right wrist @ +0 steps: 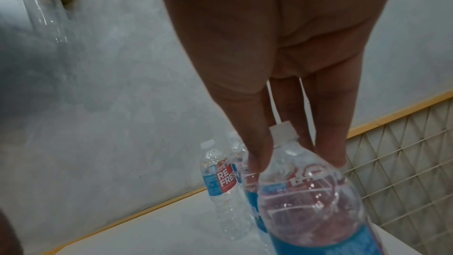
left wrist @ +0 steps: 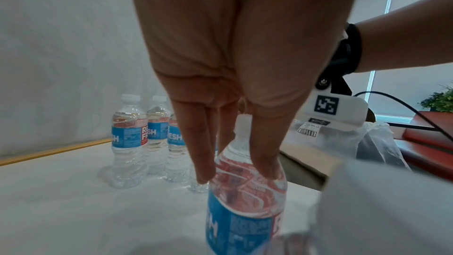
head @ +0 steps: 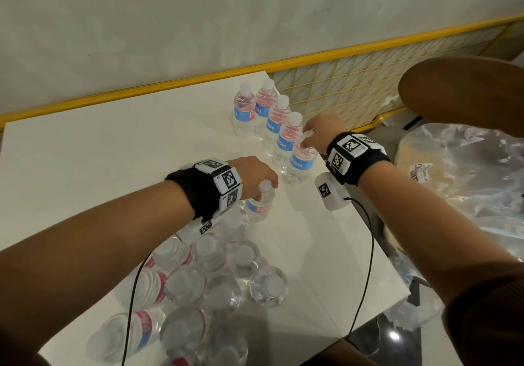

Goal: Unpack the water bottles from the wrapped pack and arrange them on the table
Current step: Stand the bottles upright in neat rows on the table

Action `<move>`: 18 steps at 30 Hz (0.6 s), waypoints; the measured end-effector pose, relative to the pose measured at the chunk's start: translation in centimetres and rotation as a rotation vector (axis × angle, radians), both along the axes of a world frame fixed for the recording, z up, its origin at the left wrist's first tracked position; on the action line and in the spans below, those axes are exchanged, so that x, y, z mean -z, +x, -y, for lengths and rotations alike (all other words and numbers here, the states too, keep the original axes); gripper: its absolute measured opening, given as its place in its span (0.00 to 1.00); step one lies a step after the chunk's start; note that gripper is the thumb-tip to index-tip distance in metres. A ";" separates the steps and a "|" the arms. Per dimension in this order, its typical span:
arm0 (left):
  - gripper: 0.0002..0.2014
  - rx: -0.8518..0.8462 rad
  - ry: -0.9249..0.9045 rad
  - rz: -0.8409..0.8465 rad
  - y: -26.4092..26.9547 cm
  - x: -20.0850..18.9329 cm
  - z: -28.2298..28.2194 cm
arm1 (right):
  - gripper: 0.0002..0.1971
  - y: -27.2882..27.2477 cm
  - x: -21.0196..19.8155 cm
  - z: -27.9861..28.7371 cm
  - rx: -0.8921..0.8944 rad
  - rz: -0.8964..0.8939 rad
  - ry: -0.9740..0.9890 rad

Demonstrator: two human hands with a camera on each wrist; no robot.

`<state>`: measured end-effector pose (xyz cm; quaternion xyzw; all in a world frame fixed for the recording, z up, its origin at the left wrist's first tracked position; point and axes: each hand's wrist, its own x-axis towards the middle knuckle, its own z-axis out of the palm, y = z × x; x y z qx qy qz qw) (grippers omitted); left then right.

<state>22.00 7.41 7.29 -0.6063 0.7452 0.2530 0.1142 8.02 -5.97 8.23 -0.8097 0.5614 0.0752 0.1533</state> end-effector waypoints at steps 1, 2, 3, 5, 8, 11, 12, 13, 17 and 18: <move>0.24 -0.005 0.006 0.002 -0.1 0.0 -0.1 | 0.24 0.0 0.1 -0.1 0.008 0.007 0.003; 0.24 -0.007 0.014 0.006 -0.1 0.0 -0.1 | 0.25 -0.1 0.1 -0.2 0.017 0.010 0.009; 0.24 -0.009 0.019 0.011 -0.1 -0.1 -0.1 | 0.26 -0.3 0.1 -0.4 0.026 0.018 0.010; 0.25 -0.010 0.025 0.025 -0.2 -0.4 -0.2 | 0.29 -0.8 0.0 -1.1 0.053 0.072 -0.003; 0.29 -0.027 0.057 0.042 -0.5 -0.7 0.2 | 0.32 -1.9 -0.4 -4.2 0.093 0.276 -0.072; 0.37 -0.137 0.123 0.006 -0.7 -1.1 0.7 | 0.33 -2.4 0.8 -8.6 0.039 0.400 0.069; 0.38 -0.164 0.127 -0.004 -0.6 -1.4 0.8 | 0.33 -2.3 1.5 -9.8 0.002 0.404 0.155; 0.38 -0.188 0.122 -0.015 -0.6 -1.8 0.8 | 0.35 -2.1 2.2 -10.7 -0.037 0.405 0.220; 0.32 -0.238 0.030 -0.050 -0.1 -4.1 0.3 | 0.38 -0.8 3.9 -11.7 -0.154 0.448 0.306; 0.31 -0.246 0.015 -0.051 0.0 -4.4 -0.2 | 0.36 -0.6 4.1 -11.7 -0.167 0.459 0.308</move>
